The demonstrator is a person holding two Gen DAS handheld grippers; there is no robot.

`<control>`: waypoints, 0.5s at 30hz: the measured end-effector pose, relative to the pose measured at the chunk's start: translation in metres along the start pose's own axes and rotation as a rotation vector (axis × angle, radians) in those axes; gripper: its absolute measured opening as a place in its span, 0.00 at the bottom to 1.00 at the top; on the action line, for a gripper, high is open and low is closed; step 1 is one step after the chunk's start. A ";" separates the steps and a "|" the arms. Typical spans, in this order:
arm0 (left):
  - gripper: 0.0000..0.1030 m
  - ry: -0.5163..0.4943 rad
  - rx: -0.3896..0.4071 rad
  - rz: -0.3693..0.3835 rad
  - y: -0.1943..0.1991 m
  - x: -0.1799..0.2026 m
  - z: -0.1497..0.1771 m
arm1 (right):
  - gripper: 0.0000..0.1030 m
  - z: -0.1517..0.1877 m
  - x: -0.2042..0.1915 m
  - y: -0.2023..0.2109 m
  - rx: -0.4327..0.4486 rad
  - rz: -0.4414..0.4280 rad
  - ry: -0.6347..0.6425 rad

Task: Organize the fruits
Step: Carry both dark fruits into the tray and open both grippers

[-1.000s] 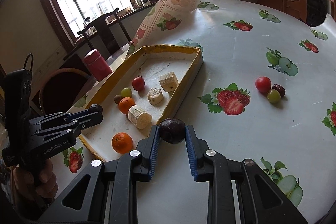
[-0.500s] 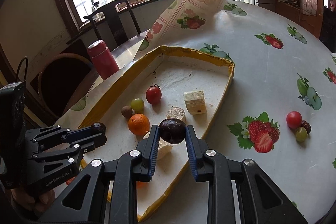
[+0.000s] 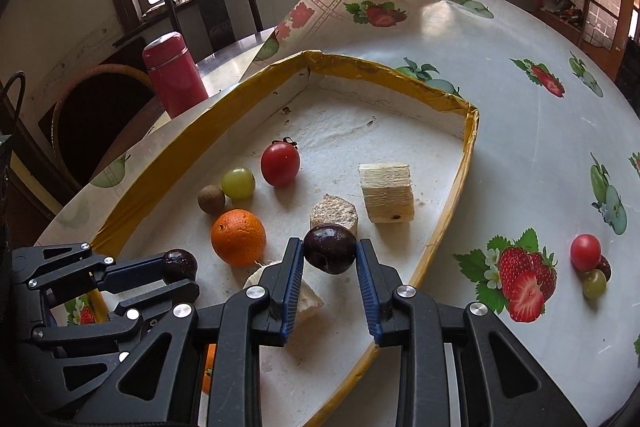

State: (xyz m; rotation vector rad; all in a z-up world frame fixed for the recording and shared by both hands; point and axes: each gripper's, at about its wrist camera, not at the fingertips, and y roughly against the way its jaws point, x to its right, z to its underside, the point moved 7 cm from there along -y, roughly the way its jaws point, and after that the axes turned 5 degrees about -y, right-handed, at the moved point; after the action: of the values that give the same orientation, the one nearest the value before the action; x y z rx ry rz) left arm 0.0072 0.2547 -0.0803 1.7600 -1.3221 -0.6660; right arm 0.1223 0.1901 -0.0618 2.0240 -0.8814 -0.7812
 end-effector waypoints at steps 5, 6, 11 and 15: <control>0.43 0.002 0.003 -0.025 0.004 0.000 0.001 | 0.38 -0.001 0.005 0.008 0.009 -0.023 -0.030; 0.44 0.001 0.008 -0.020 0.006 0.001 0.000 | 0.42 0.000 0.004 0.011 0.014 -0.028 -0.032; 0.57 -0.015 0.035 -0.064 0.017 0.003 -0.002 | 0.47 0.003 0.008 0.034 0.051 -0.024 -0.032; 0.57 -0.011 0.042 -0.055 0.023 0.007 -0.003 | 0.48 0.010 0.020 0.060 0.085 -0.032 -0.060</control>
State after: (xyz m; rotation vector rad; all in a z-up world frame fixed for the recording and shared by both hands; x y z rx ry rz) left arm 0.0000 0.2461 -0.0587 1.8341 -1.3076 -0.6833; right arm 0.1073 0.1427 -0.0215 2.1031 -0.9327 -0.8390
